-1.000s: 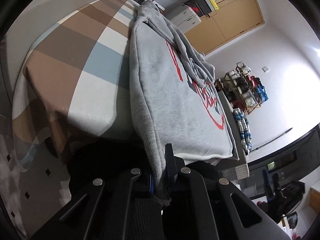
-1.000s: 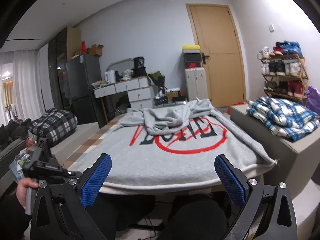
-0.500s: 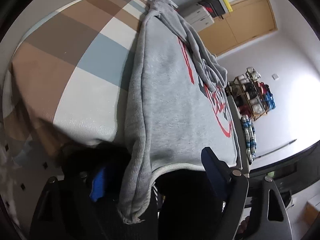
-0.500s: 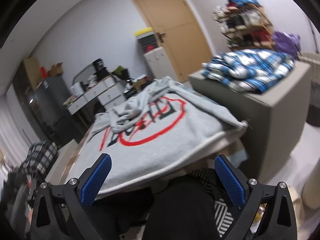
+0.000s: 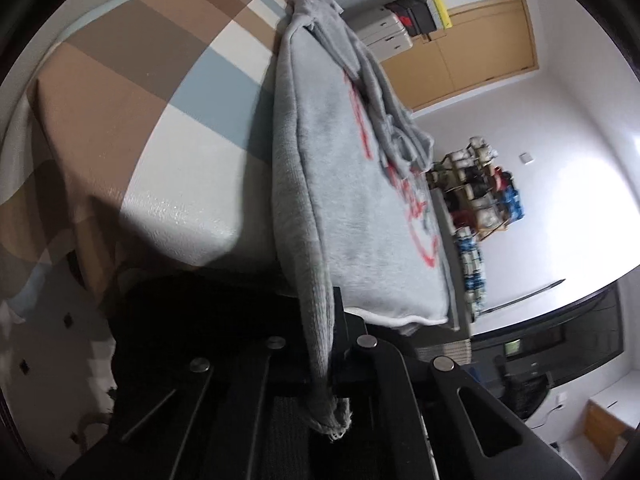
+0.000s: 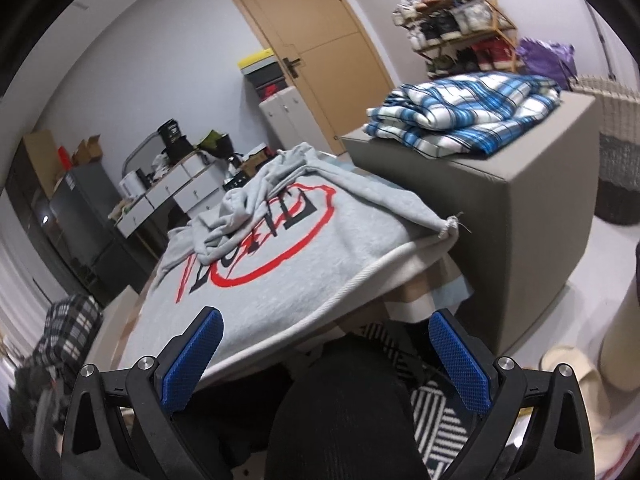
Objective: Fold large clothes
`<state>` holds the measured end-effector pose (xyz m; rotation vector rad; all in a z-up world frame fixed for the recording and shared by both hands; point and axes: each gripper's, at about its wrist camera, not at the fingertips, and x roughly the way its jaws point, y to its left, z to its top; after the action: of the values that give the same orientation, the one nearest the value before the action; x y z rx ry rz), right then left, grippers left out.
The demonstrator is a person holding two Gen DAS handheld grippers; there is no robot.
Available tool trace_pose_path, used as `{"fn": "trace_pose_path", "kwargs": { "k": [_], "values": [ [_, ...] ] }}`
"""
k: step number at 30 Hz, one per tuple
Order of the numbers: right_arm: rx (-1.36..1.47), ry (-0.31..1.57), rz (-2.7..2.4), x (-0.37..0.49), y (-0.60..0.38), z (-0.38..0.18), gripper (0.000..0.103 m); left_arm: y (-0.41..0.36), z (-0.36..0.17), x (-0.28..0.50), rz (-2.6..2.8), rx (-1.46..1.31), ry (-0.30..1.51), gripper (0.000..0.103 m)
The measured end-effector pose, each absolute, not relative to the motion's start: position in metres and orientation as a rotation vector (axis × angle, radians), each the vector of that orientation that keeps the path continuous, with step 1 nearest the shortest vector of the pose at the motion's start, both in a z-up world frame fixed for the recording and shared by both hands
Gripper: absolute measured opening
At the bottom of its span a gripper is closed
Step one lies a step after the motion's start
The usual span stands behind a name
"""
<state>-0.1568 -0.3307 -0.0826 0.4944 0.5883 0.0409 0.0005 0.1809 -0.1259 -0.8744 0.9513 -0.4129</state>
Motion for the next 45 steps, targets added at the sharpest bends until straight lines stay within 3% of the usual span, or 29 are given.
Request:
{"fn": "trace_pose_path", "kwargs": {
  "k": [9,14,20,25,32,38,45],
  "values": [
    [0.531,0.667,0.045,-0.147,-0.342,-0.103,0.103,0.175,-0.082,0.020,-0.613,-1.053,0.874,0.000],
    [0.780,0.793,0.192,-0.136,-0.341,-0.123,0.103,0.163,-0.059,0.032,-0.654,-1.037,0.852,0.000],
    [1.093,1.058,0.799,-0.086,-0.240,-0.142,0.103,0.163,-0.057,0.034,-0.649,-1.057,0.826,0.000],
    [1.310,1.178,0.888,-0.048,-0.168,-0.180,0.103,0.165,-0.063,0.033,-0.627,-1.090,0.815,0.000],
    [1.404,1.069,0.805,-0.028,-0.151,-0.182,0.103,0.167,-0.063,0.024,-0.646,-1.077,0.792,0.000],
    [1.331,0.879,0.608,-0.038,-0.196,-0.167,0.103,0.171,-0.075,0.018,-0.632,-1.094,0.802,0.000],
    [1.349,0.799,0.433,-0.051,-0.242,-0.178,0.103,0.176,-0.073,0.014,-0.630,-1.103,0.799,0.000]
  ]
}}
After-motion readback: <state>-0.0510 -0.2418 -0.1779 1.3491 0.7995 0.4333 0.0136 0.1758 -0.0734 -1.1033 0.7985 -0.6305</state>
